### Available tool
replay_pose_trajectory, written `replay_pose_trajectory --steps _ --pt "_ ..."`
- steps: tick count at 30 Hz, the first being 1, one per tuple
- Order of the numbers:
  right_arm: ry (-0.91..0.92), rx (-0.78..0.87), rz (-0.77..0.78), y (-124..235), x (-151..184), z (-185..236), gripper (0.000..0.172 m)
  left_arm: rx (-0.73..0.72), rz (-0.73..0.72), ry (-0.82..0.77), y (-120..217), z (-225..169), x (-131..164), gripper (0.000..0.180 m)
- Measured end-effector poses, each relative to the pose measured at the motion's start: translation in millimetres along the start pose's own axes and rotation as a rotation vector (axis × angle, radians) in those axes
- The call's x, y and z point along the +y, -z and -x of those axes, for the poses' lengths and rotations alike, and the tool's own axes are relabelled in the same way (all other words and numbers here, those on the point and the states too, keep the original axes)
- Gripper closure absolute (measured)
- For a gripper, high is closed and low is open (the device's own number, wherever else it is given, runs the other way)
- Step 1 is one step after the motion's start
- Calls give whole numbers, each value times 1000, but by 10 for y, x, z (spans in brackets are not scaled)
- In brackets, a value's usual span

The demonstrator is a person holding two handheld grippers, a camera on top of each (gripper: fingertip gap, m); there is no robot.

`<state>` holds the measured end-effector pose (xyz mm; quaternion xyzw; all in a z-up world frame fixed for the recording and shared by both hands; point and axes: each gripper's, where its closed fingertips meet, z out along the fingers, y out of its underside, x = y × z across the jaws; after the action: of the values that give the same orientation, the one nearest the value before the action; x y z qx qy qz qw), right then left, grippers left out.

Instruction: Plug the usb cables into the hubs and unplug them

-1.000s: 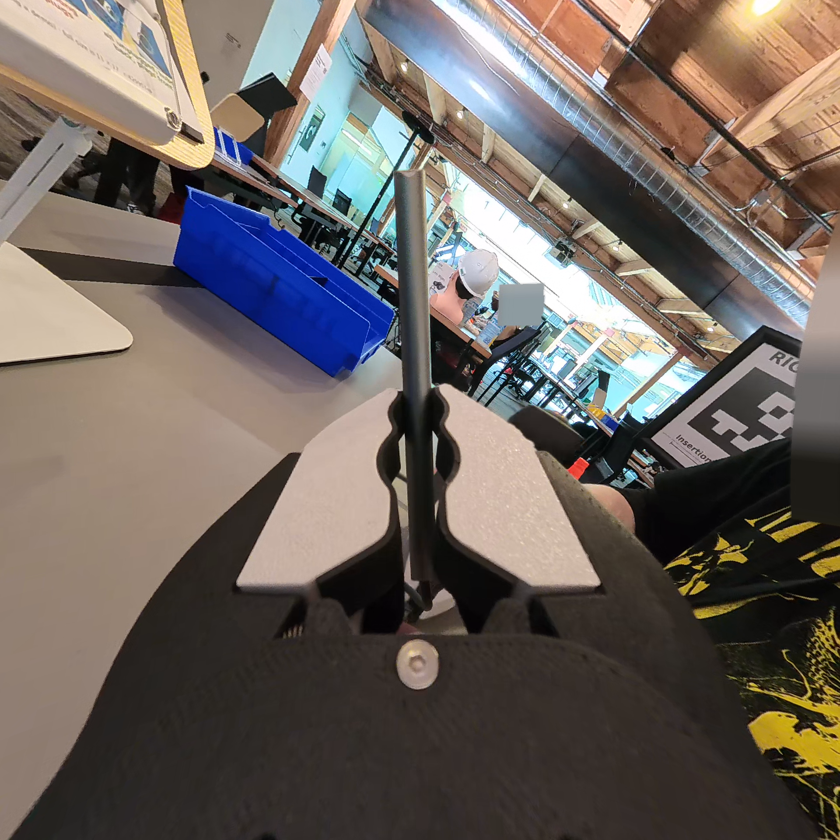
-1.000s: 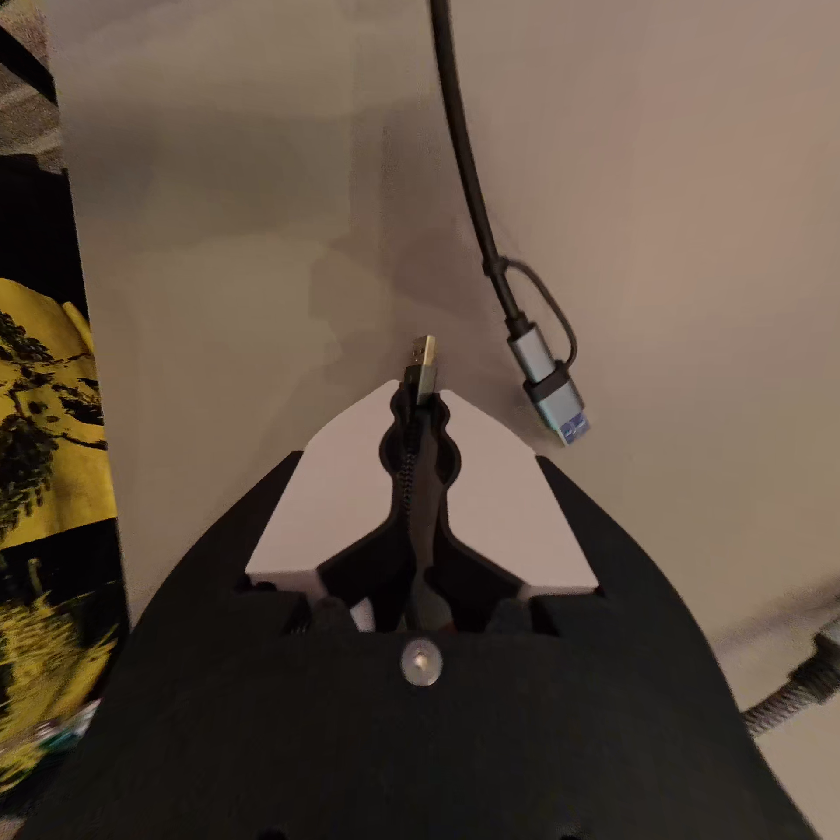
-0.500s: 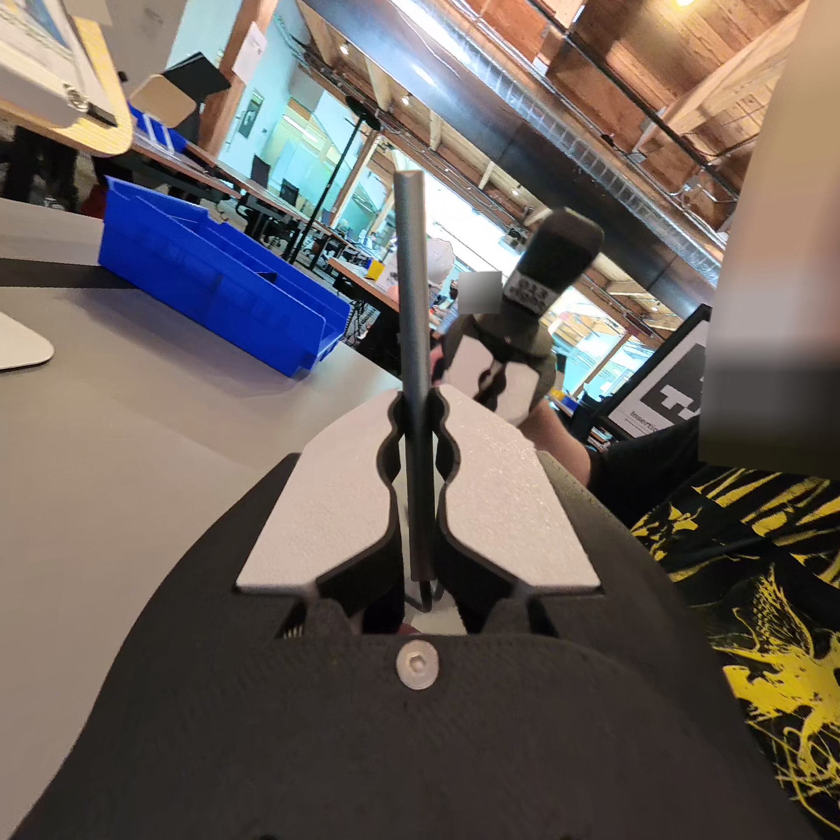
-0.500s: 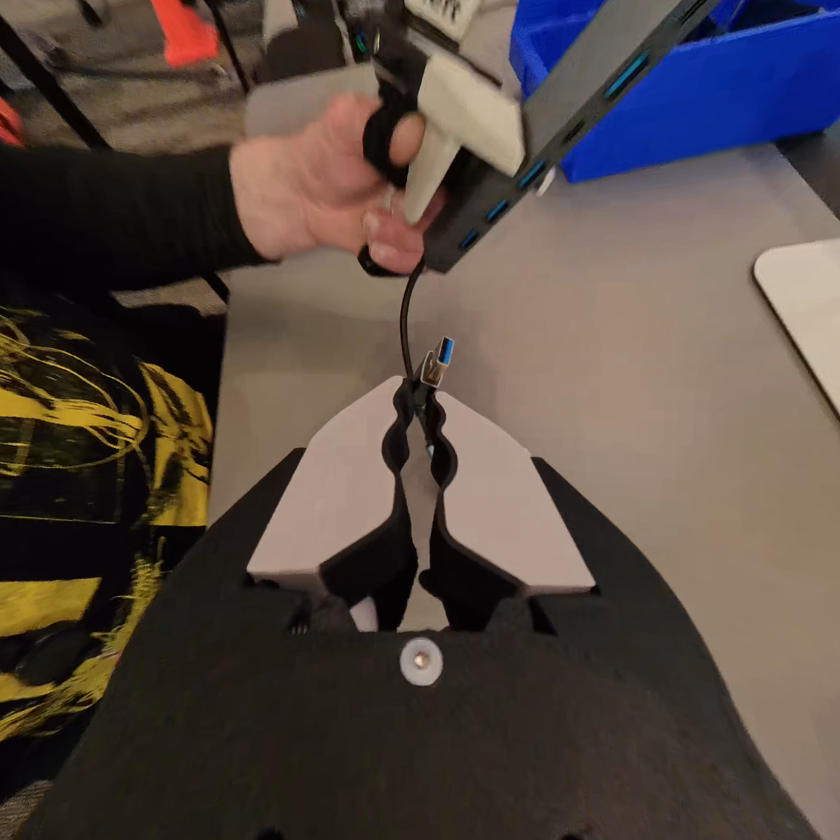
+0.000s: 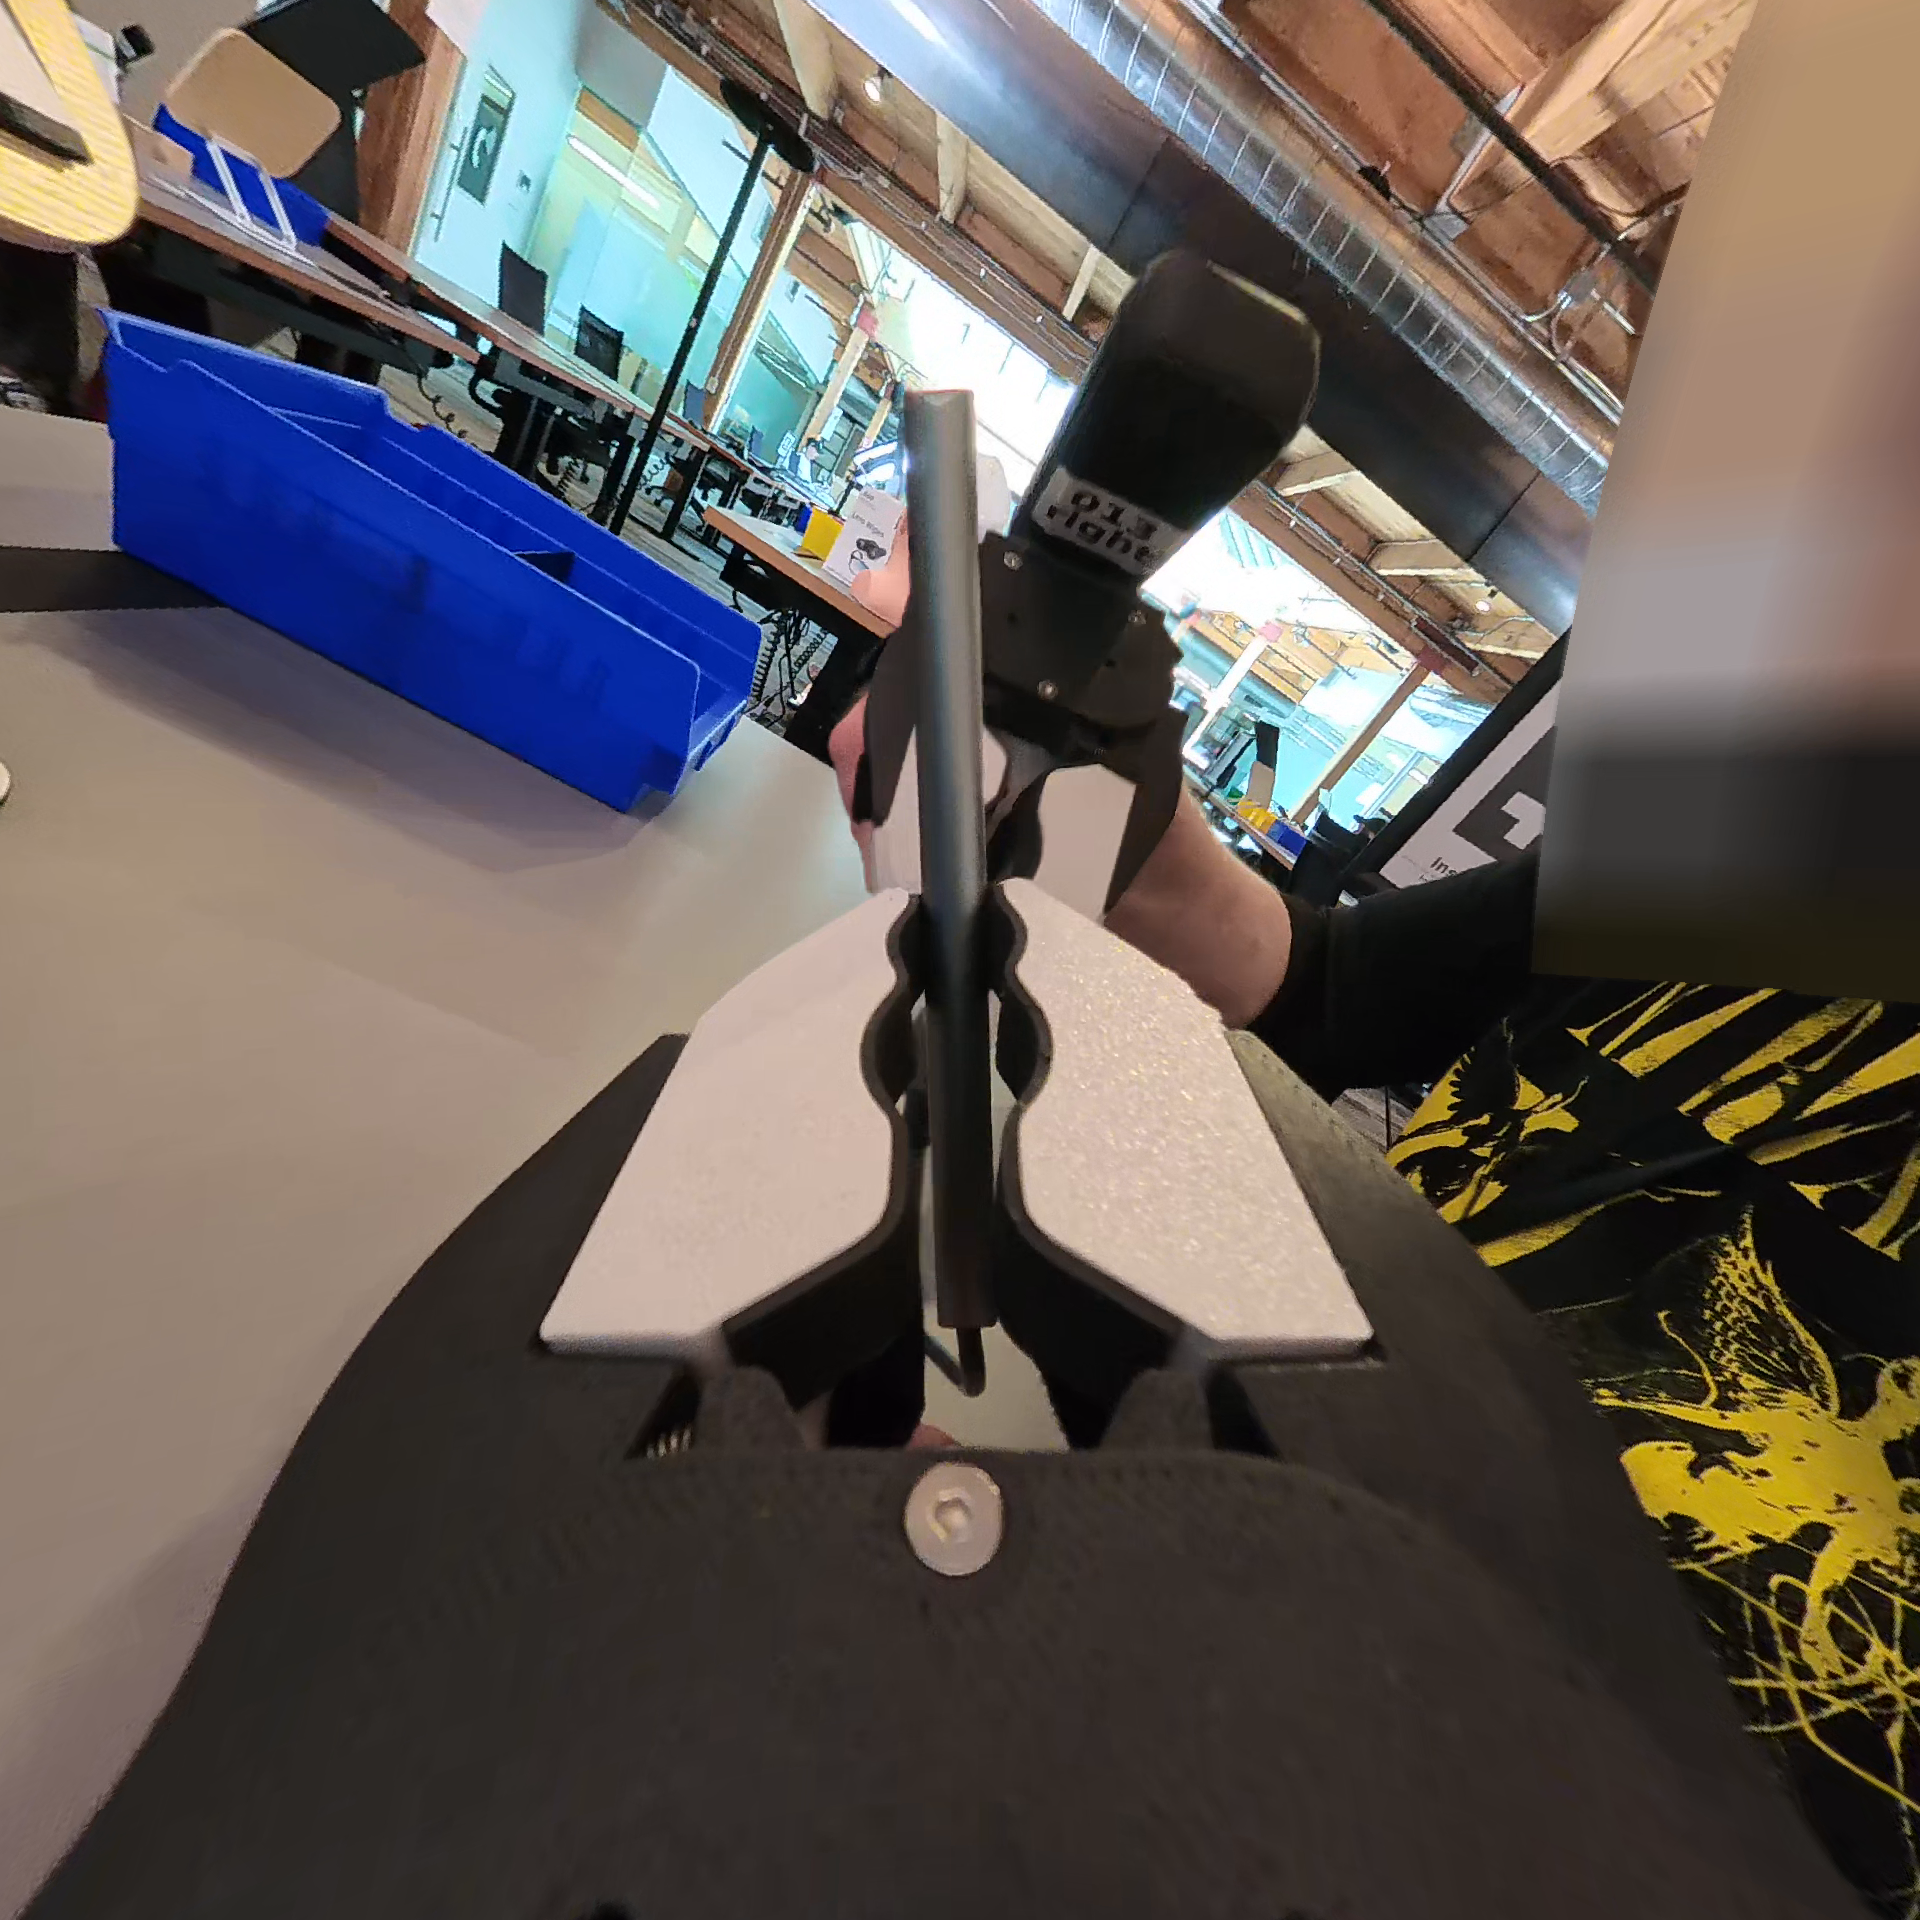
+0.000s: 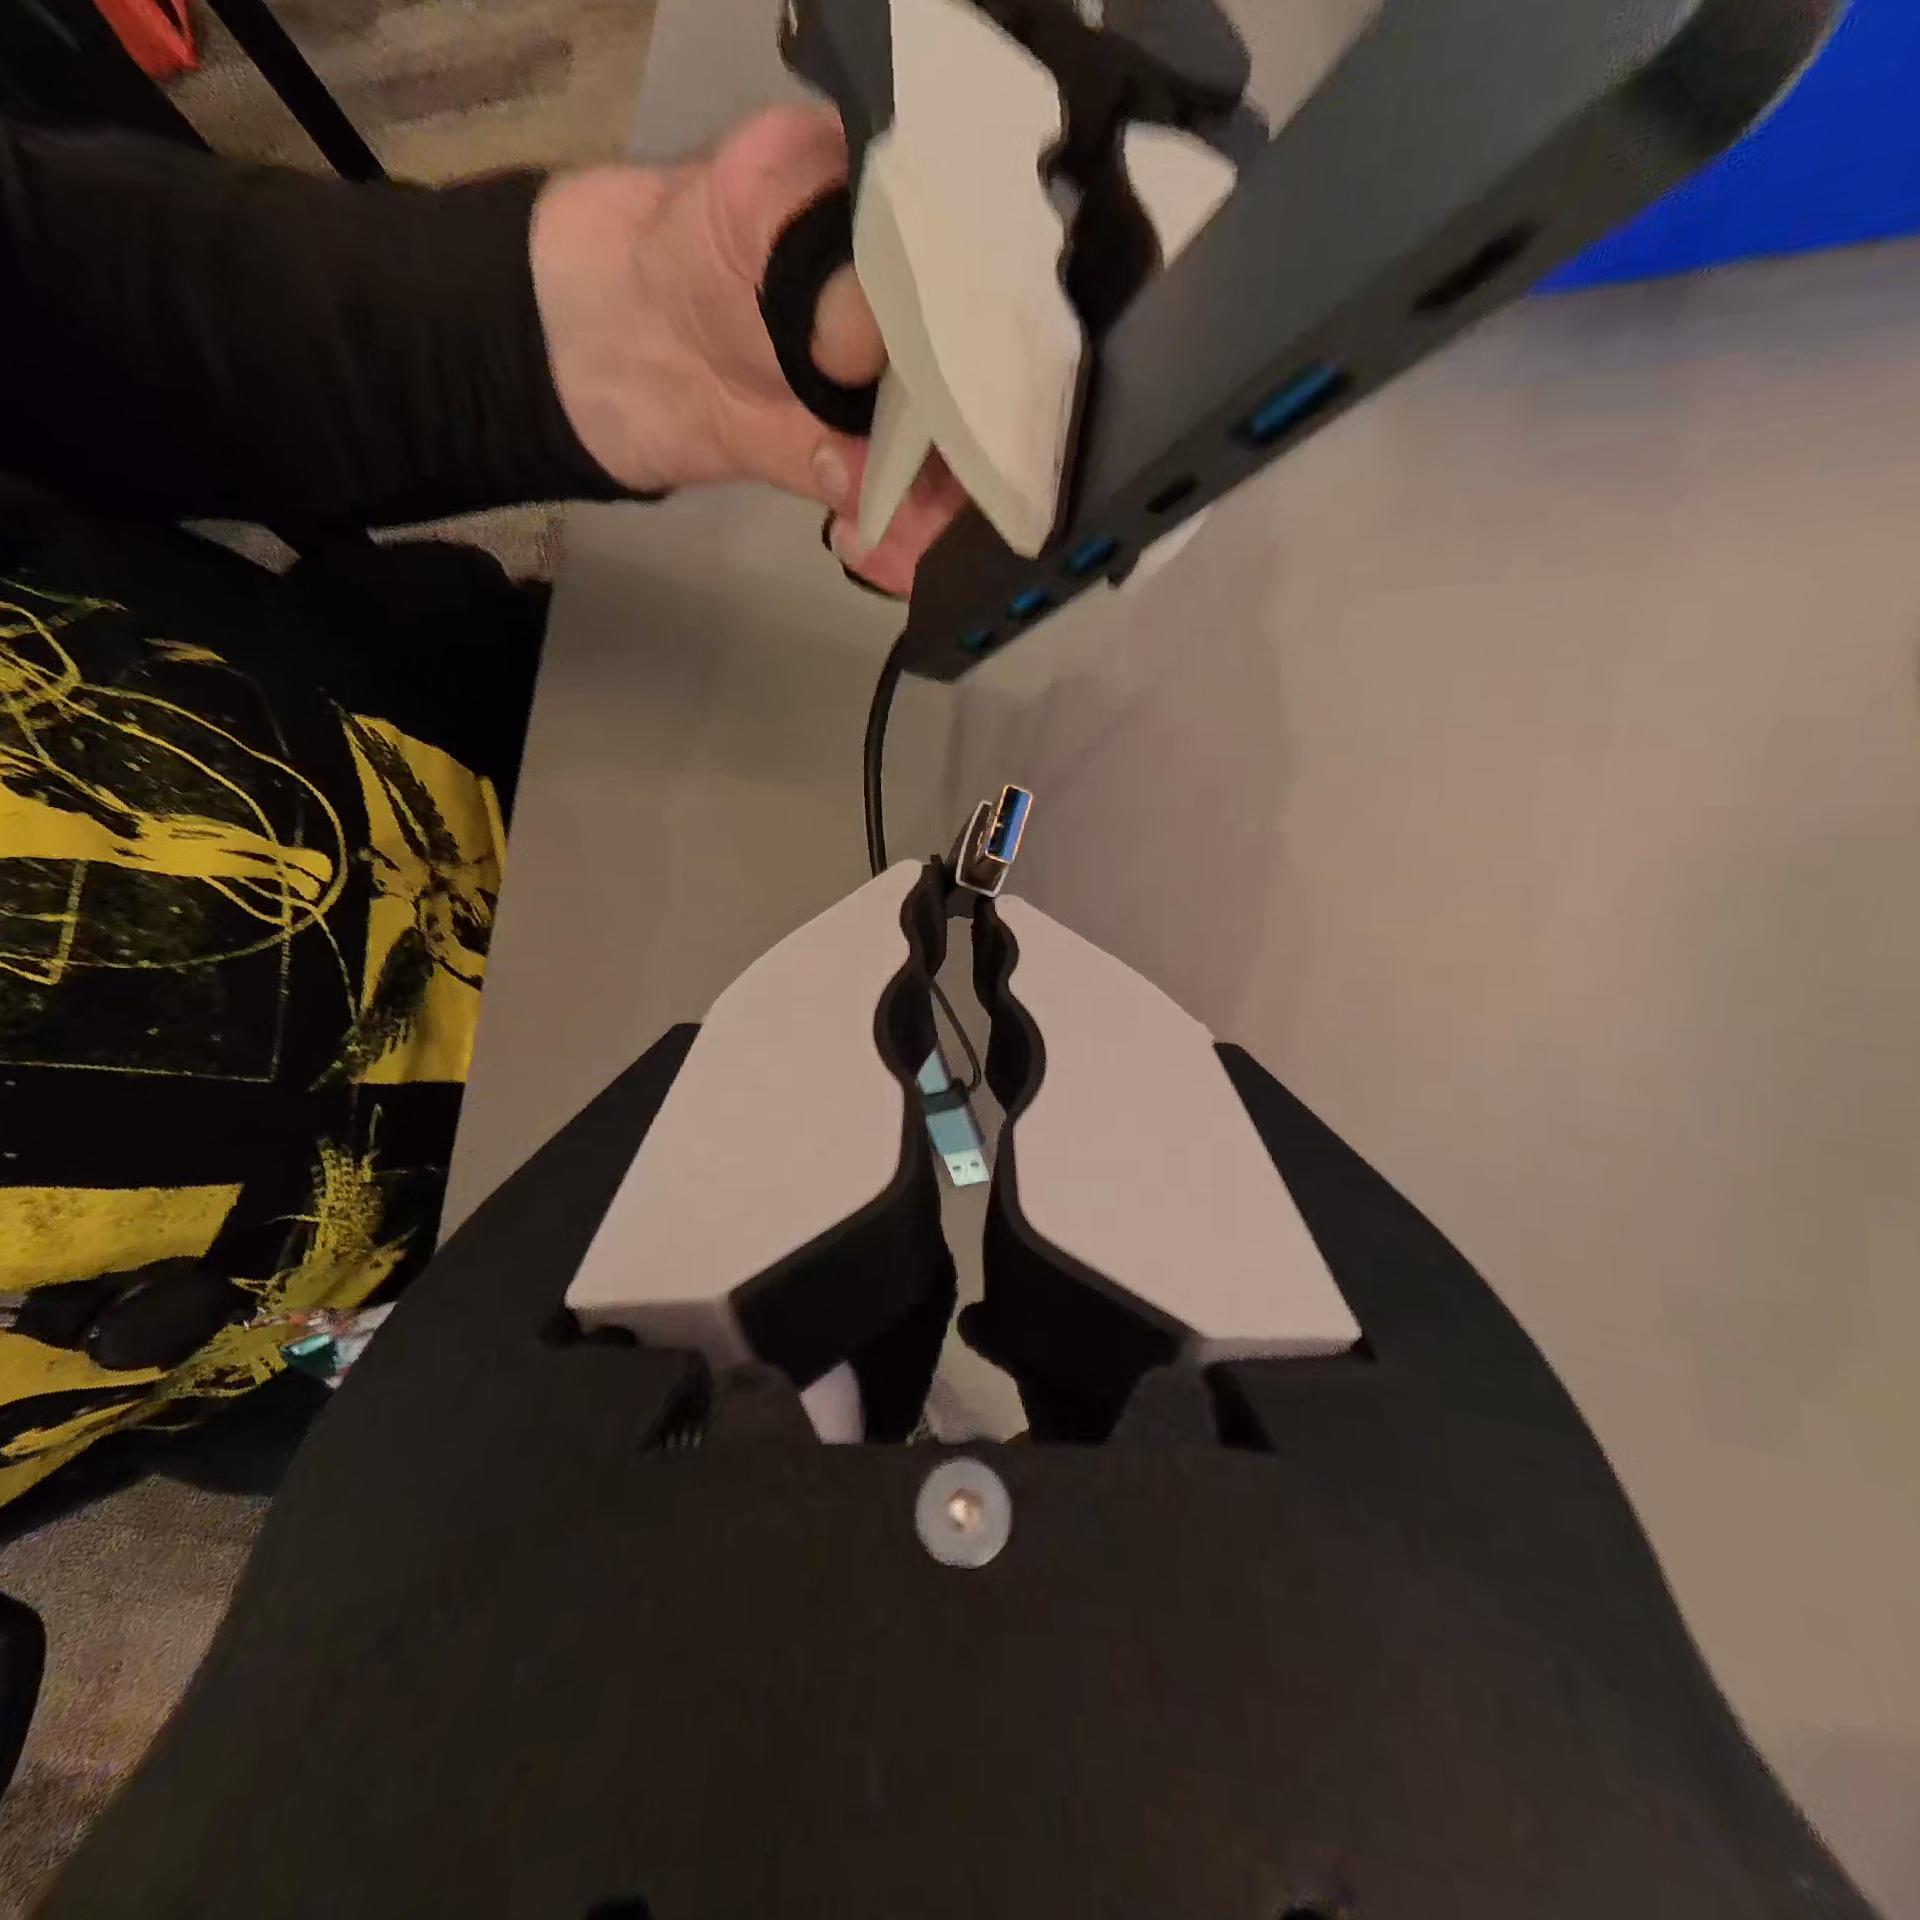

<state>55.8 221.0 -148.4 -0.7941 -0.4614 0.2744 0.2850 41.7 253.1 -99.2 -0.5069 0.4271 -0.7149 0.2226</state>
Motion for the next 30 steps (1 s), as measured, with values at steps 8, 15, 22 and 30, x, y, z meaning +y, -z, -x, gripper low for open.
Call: replay_pose_trajectory --steps 8,15,22,30 --pt "14 1 389 -360 683 -72 167 -87 47 -1 85 169 118 170" --pt "65 112 500 -688 790 -119 162 -128 50 16 187 262 222 170" --pt "-43 165 361 -796 877 -83 155 -122 33 12 233 262 214 169" --pt "-112 146 274 -798 876 -27 152 -106 23 12 220 245 214 169"
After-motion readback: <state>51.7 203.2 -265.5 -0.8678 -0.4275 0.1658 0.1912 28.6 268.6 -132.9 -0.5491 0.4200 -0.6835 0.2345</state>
